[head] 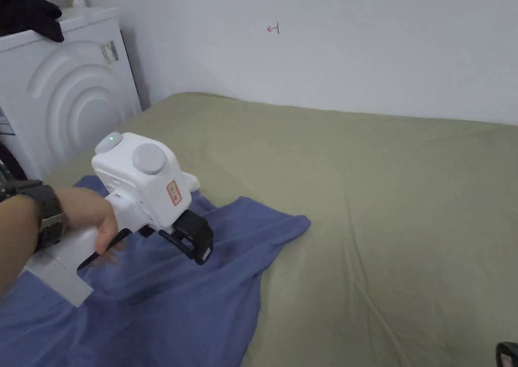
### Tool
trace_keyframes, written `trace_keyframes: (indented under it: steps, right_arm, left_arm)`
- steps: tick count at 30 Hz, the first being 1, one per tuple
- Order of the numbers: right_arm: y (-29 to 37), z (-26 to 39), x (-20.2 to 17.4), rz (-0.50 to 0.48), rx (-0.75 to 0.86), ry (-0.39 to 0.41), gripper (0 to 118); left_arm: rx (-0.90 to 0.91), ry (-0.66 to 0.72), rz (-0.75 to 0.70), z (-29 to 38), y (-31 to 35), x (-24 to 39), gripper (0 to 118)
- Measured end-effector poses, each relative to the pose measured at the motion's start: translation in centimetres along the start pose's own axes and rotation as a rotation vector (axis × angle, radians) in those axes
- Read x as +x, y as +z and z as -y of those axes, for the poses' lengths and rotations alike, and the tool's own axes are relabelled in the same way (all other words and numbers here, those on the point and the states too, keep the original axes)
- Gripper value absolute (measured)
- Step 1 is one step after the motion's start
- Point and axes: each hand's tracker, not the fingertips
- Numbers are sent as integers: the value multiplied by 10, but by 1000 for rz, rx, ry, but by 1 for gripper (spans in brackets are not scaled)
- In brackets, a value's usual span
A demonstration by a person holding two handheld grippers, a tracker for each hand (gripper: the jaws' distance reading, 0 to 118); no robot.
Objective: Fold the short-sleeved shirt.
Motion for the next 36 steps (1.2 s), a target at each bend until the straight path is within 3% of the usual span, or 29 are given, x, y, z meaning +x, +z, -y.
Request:
trace_keyframes:
  steps: [4,10,11,13,14,15,16,17,19,22,26,32,36]
  right_arm:
    - [-15,12,6,3,-34,7,2]
    - [-29,28,7,-41,-94,-36,2]
    - [-29,30,5,-45,-97,-36,2]
    - [-25,33,2,-50,-99,-34,2]
    - [-24,35,1,-53,-100,-34,2]
    - [-22,36,0,-63,-103,-37,2]
    - [-21,38,0,-73,-106,-42,2]
    - [-19,39,0,-78,-110,-46,2]
    - [-15,40,-1,-79,-111,-52,2]
    - [-5,38,3,-84,-103,-70,2]
    - [10,37,13,-59,-76,-90,2]
    - [39,41,30,-45,-52,-138,2]
    - [68,48,44,-13,-35,-161,2]
  left_arm:
    - [45,130,110,0,-38,-4,118]
    - [46,22,111,-2,-75,30,117]
    - [54,15,96,-2,-78,34,112]
    - [130,80,86,-2,-73,27,74]
    - [159,139,131,2,-69,22,66]
    - [204,173,169,6,-65,17,42]
    - [226,176,151,5,-60,15,0]
    - [234,182,105,9,-58,12,1]
    - [249,212,213,14,-52,8,1]
    - [312,191,199,14,-29,17,1]
    - [316,91,187,-2,3,48,1]
    - [452,-99,348,-55,43,150,1]
    - [471,-216,478,-102,57,257,1]
